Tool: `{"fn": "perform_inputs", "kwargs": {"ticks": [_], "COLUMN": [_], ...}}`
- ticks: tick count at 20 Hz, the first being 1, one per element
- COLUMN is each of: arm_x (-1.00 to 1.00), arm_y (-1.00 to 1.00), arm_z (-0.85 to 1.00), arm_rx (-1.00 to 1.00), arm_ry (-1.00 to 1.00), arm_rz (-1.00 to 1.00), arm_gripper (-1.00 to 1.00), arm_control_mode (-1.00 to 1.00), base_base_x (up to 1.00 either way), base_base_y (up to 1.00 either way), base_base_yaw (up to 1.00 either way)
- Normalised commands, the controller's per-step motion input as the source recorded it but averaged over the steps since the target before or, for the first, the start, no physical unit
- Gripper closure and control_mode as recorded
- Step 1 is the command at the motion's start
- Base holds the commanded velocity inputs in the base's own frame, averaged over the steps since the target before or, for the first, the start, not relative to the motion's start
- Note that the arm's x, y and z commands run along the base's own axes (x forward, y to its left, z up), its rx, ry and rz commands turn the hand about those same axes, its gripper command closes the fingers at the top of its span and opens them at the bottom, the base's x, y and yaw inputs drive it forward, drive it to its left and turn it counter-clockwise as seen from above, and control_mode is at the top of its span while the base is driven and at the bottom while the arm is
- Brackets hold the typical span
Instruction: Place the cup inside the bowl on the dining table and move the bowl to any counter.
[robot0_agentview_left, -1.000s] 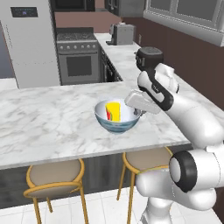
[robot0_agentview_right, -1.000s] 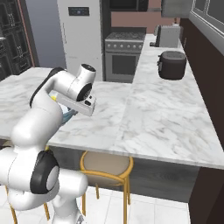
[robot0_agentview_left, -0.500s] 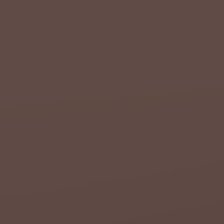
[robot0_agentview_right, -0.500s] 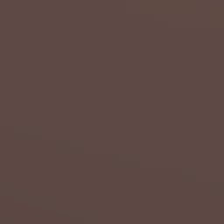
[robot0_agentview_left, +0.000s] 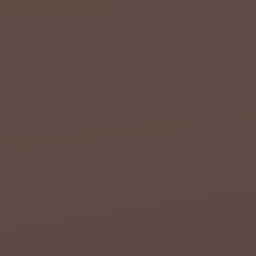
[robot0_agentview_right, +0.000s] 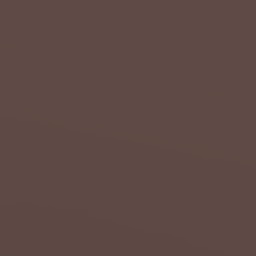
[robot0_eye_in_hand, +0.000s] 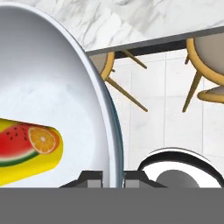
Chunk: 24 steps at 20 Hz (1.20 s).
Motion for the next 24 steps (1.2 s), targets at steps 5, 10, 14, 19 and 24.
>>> {"fn": "perform_inputs", "kwargs": {"ticks": [5, 10, 14, 19, 24], "arm_x": [0.0, 0.0, 0.0, 0.0, 0.0], "arm_y": [0.0, 0.0, 0.0, 0.0, 0.0], "arm_z": [0.0, 0.0, 0.0, 0.0, 0.0], "arm_rx": [0.0, 0.0, 0.0, 0.0, 0.0], "arm_ry": [0.0, 0.0, 0.0, 0.0, 0.0], "arm_rz": [0.0, 0.0, 0.0, 0.0, 0.0], "arm_gripper": [1.0, 1.0, 1.0, 1.0, 1.0], "arm_control_mode": [1.0, 1.0, 1.0, 1.0, 1.0], "base_base_x": [-0.2, -0.23, -0.17, -0.02, 0.0], "base_base_y": [0.57, 0.6, 0.67, 0.7, 0.74], "base_base_yaw": [0.0, 0.0, 0.0, 0.0, 0.0]}}
